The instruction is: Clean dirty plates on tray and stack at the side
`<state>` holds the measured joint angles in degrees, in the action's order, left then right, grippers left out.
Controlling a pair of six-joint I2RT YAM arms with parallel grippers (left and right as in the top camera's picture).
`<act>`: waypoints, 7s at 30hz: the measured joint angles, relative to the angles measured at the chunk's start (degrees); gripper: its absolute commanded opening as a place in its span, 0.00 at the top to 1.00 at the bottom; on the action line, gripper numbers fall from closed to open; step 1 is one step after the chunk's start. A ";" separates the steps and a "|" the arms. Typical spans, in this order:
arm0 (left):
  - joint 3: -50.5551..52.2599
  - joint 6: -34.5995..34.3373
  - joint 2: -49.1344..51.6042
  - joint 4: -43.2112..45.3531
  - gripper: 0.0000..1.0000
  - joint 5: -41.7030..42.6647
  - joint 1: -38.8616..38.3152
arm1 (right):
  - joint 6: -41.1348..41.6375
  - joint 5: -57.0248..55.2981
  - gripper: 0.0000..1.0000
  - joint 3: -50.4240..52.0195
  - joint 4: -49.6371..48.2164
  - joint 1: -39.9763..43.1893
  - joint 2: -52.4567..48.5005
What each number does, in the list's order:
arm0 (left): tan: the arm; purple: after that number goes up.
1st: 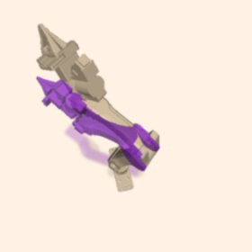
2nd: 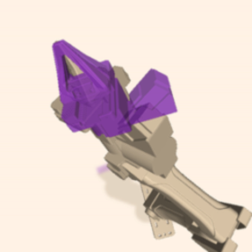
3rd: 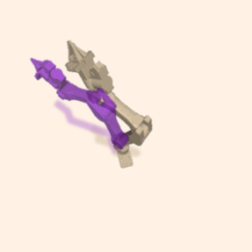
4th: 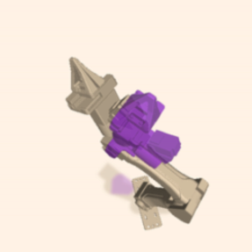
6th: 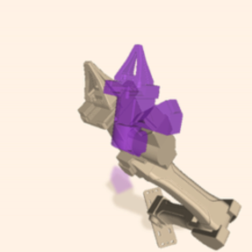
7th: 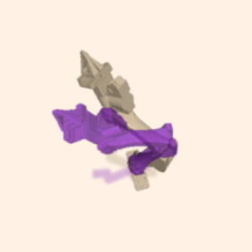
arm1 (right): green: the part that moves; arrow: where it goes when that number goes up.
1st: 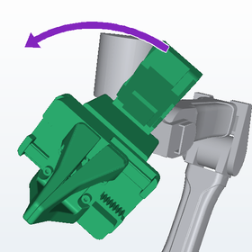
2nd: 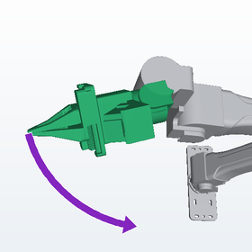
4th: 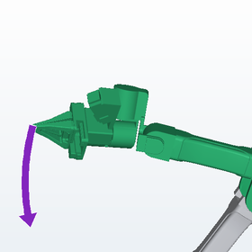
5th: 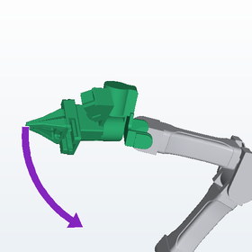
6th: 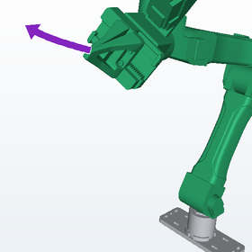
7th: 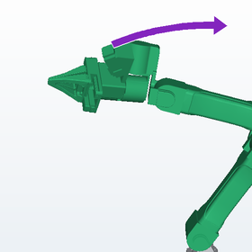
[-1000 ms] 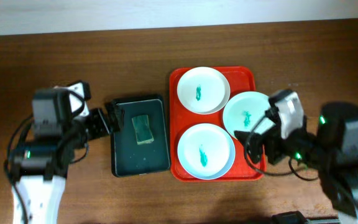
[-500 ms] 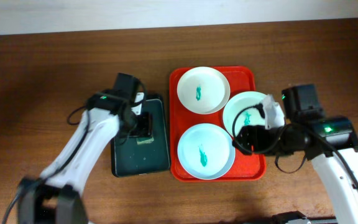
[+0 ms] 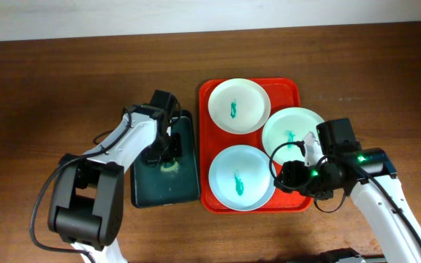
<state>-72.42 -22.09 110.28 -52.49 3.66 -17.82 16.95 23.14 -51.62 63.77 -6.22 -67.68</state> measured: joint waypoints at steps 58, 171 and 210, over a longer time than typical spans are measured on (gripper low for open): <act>-10.32 4.31 -8.66 -11.04 1.00 1.51 -0.39 | 0.79 -1.25 0.66 7.72 -20.55 0.00 -16.04; -8.22 -4.20 7.26 -8.44 1.00 -10.58 -1.44 | 5.77 -3.87 0.96 7.04 -26.84 -2.97 -24.52; -6.12 9.27 -7.87 3.37 1.00 16.57 -6.69 | 2.34 -4.24 0.96 7.02 -27.23 -2.97 -24.52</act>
<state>-78.54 -12.82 102.41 -49.12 20.23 -24.51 19.29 18.90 -44.60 36.53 -9.19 -92.20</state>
